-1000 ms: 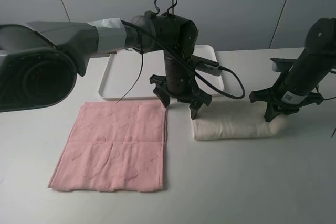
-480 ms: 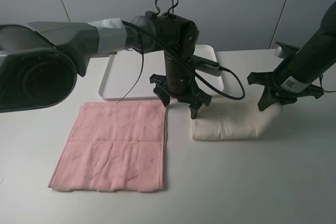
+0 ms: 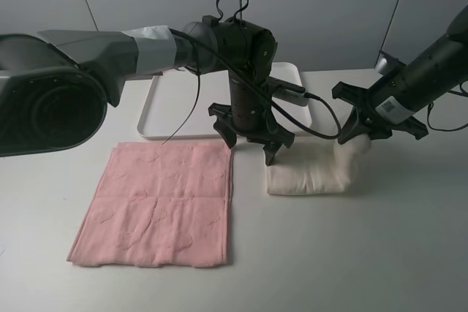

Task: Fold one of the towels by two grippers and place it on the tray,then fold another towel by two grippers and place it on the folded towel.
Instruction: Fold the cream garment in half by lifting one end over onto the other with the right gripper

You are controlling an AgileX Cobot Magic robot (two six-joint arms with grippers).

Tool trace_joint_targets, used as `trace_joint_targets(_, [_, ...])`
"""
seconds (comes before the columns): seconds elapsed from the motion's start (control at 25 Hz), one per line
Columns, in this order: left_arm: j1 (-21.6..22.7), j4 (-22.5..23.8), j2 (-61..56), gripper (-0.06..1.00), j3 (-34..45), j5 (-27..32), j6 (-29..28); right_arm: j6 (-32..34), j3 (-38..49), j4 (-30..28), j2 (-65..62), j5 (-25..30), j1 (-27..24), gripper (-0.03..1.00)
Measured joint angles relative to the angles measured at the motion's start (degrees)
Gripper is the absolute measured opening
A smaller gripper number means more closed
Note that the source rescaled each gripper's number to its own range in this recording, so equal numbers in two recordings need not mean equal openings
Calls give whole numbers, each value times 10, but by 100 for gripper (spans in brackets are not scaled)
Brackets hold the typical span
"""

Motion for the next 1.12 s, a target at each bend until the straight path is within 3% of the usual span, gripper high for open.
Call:
trace_joint_targets(0.44, [0,-6,0,100,0,0,2,-107,38,157,0,-21,0,8])
trace_joint_targets(0.72, [0,-9,0,100,0,0,6,-221,75,301,0,-29,0,8])
trace_joint_targets(1.12, [0,-16,0,100,0,0,9,-318,93,424,31,-27,9,8])
